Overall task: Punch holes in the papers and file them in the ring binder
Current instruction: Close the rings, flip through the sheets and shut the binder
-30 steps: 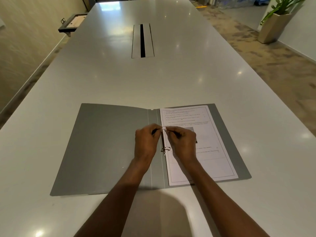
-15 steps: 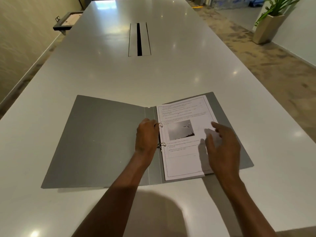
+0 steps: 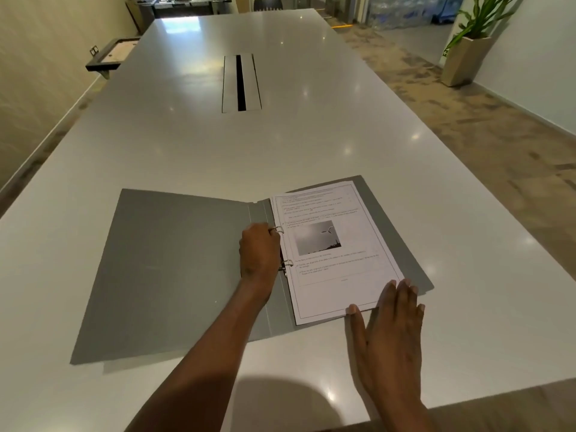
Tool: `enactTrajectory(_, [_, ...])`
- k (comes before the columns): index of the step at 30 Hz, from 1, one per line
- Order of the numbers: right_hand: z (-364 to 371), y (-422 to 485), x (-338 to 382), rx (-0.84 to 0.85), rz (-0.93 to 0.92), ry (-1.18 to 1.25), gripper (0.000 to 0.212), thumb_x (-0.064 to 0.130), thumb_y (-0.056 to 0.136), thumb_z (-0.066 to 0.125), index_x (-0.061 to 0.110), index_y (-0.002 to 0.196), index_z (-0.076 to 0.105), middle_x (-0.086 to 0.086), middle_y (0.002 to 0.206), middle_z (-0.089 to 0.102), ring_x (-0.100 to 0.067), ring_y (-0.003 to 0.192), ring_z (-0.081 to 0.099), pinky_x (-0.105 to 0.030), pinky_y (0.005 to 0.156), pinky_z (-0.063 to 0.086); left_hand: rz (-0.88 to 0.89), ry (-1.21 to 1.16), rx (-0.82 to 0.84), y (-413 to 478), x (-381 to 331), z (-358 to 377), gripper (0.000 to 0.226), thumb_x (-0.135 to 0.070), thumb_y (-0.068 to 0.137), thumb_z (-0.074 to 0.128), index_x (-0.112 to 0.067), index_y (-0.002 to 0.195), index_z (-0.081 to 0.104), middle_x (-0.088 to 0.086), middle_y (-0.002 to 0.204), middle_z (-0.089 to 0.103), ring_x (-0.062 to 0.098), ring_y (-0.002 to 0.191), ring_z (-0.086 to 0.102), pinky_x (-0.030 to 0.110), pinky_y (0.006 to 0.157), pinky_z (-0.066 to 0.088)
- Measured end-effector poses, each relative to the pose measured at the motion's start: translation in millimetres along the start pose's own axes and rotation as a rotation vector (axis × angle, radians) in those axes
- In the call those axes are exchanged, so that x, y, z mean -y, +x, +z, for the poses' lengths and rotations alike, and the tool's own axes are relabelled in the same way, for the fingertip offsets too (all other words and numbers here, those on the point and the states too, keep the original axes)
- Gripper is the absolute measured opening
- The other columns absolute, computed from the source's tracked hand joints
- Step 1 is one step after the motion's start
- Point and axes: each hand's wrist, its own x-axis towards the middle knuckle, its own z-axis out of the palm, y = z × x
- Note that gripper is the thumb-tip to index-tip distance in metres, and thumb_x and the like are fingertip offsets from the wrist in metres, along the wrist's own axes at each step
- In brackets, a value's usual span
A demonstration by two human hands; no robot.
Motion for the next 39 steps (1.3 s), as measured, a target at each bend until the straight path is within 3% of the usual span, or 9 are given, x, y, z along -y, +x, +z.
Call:
enactTrajectory(5, [7.0,13.1,-3.3,-0.006,0.034,-0.102,0.096,0.067,0.098,0.029,-0.003,0.162,0.018,-0.026,0.17,0.015,-0.038,0.16,0.01,-0.049,0.13,0.003,0.021,-0.058,0.014,-16.3,7.6,-0.3,0.028,-0.004,0.099,0.056,-0.005,0.077,0.073,0.007,0.069,0.071,0.023,0.058,0.072,0.043,0.054,0.064])
enactTrajectory(9, [11.8,22.5,-6.8,0.004,0.015,-0.103,0.089,0.062,0.101,0.029,0.0,0.163,0.015,-0.024,0.171,0.014,-0.036,0.16,0.009,-0.051,0.13,0.004,0.169,-0.142,0.037,-35.9,3.6,-11.0,0.027,-0.006,0.105,0.05,-0.014,0.109,0.075,0.009,0.096,0.064,0.016,0.072,0.066,0.011,0.062,0.052])
enactTrajectory(12, [13.0,32.7,-7.7,0.039,-0.028,-0.09,0.085,0.06,0.104,0.027,0.004,0.165,0.01,-0.021,0.173,0.011,-0.034,0.161,0.007,-0.05,0.131,0.004,0.263,-0.121,0.075,-45.1,1.4,-15.5,0.039,-0.017,0.108,0.055,-0.016,0.146,0.061,0.005,0.111,0.051,0.007,0.081,0.059,0.016,0.081,0.055])
enactTrajectory(16, [11.7,37.3,-6.3,0.002,0.023,-0.127,0.088,0.064,0.103,0.022,0.002,0.164,0.011,-0.026,0.171,0.014,-0.038,0.16,0.011,-0.048,0.131,0.002,0.287,-0.105,0.106,-48.0,3.0,-20.4,0.045,-0.023,0.105,0.061,-0.021,0.15,0.057,0.001,0.113,0.046,0.009,0.087,0.057,0.019,0.089,0.054])
enactTrajectory(24, [18.6,29.4,-2.4,-0.033,0.047,-0.087,0.088,0.056,0.103,0.034,-0.008,0.16,0.018,-0.029,0.165,0.028,-0.04,0.156,0.025,-0.05,0.13,0.012,0.301,-0.118,0.135,-52.3,6.7,-20.8,0.041,-0.014,0.103,0.065,-0.015,0.144,0.063,0.0,0.117,0.048,0.006,0.087,0.059,-0.008,0.075,0.042])
enactTrajectory(28, [14.5,27.9,3.3,-0.003,0.087,0.108,0.087,0.049,0.102,0.051,0.003,0.164,0.013,-0.019,0.169,0.028,-0.035,0.158,0.023,-0.046,0.129,0.019,0.205,-0.229,0.111,-48.1,6.9,-23.8,0.034,-0.012,0.103,0.063,-0.02,0.134,0.07,0.004,0.116,0.058,0.011,0.089,0.067,0.0,0.074,0.051])
enactTrajectory(32, [5.6,25.5,18.0,0.027,0.064,0.403,0.076,0.036,0.106,0.05,0.028,0.166,0.004,0.001,0.174,0.02,-0.026,0.161,0.012,-0.043,0.124,0.025,0.032,-0.474,0.091,-44.9,6.3,-32.1,0.03,-0.016,0.103,0.059,-0.035,0.119,0.075,0.006,0.103,0.07,0.018,0.078,0.07,0.031,0.067,0.06])
enactTrajectory(36, [-3.4,17.3,35.6,0.016,-0.161,0.558,0.07,0.027,0.108,0.048,0.043,0.163,0.008,0.007,0.171,0.025,-0.022,0.157,0.028,-0.049,0.122,0.037,-0.255,-0.846,0.155,-39.2,-2.2,-60.5,0.02,-0.027,0.105,0.059,-0.018,0.117,0.072,0.012,0.095,0.075,0.03,0.081,0.072,0.05,0.079,0.063])
enactTrajectory(39, [0.1,12.7,42.1,0.052,-0.411,0.592,0.072,0.011,0.104,0.051,0.031,0.165,0.02,0.014,0.17,0.029,-0.016,0.155,0.033,-0.044,0.122,0.038,-0.436,-1.022,0.268,-26.1,-2.5,-80.9,0.045,-0.049,0.104,0.053,-0.01,0.123,0.067,0.017,0.113,0.077,0.034,0.099,0.077,0.055,0.087,0.063])
